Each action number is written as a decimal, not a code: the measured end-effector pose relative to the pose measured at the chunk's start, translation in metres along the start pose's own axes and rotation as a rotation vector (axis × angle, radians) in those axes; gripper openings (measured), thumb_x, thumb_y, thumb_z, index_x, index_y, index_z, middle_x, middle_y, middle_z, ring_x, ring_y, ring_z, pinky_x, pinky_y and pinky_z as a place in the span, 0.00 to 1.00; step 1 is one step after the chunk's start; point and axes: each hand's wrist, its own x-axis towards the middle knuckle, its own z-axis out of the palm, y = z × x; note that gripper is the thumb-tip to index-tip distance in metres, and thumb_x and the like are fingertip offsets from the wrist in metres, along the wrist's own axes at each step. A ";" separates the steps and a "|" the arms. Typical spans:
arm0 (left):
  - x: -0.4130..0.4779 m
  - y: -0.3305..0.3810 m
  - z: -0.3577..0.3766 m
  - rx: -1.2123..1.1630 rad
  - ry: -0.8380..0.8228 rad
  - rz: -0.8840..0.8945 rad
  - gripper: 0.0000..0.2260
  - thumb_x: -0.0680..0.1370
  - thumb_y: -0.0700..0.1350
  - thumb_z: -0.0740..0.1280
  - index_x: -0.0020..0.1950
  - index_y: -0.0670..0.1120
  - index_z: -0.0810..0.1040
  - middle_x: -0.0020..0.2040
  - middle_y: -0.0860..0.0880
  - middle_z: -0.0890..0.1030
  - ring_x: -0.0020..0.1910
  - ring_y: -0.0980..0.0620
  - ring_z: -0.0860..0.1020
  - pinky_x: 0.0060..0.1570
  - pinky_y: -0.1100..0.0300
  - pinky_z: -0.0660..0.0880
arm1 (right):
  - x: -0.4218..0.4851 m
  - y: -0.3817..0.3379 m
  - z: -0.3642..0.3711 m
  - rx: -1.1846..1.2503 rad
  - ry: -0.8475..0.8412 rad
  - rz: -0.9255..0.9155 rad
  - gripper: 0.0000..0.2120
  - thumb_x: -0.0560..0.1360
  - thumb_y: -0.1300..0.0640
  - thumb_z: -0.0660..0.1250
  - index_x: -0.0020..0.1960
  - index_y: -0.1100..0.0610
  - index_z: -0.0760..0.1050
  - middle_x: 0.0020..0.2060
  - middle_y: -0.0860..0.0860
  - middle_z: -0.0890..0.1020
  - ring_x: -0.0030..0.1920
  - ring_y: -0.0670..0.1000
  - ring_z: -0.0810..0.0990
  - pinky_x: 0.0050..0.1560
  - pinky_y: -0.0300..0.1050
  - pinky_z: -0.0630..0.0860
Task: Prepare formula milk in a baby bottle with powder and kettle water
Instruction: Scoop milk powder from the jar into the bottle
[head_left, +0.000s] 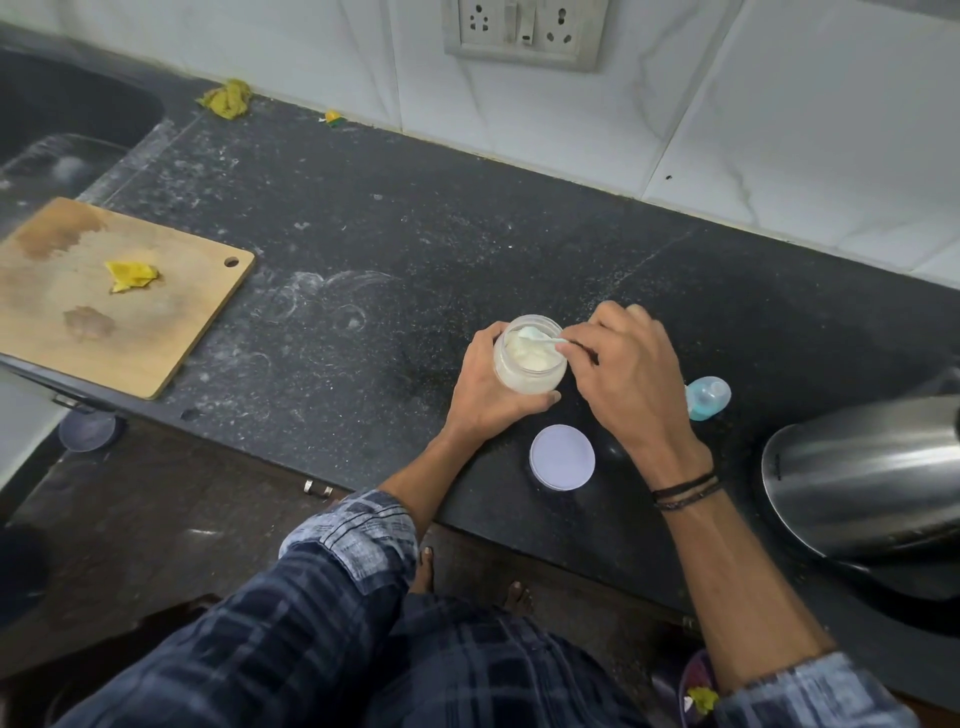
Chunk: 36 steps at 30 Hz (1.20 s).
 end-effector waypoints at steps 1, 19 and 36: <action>-0.001 0.000 0.000 0.000 0.000 0.004 0.40 0.58 0.51 0.87 0.66 0.51 0.74 0.61 0.50 0.80 0.62 0.46 0.80 0.60 0.43 0.78 | 0.000 0.001 0.000 -0.005 -0.021 -0.010 0.05 0.79 0.58 0.73 0.47 0.59 0.86 0.39 0.54 0.77 0.40 0.57 0.72 0.42 0.54 0.70; -0.006 -0.002 0.001 0.036 0.042 0.038 0.42 0.57 0.54 0.86 0.65 0.61 0.69 0.62 0.57 0.76 0.64 0.53 0.77 0.62 0.47 0.77 | -0.041 0.015 0.012 -0.144 0.136 -0.213 0.08 0.75 0.66 0.76 0.53 0.60 0.86 0.37 0.54 0.79 0.35 0.57 0.75 0.39 0.51 0.65; -0.008 0.006 -0.002 0.017 0.043 0.067 0.41 0.57 0.55 0.85 0.60 0.74 0.65 0.62 0.58 0.76 0.64 0.51 0.77 0.62 0.45 0.77 | -0.021 0.008 0.004 0.106 0.067 0.078 0.04 0.77 0.62 0.75 0.51 0.57 0.87 0.39 0.53 0.79 0.40 0.57 0.77 0.45 0.53 0.68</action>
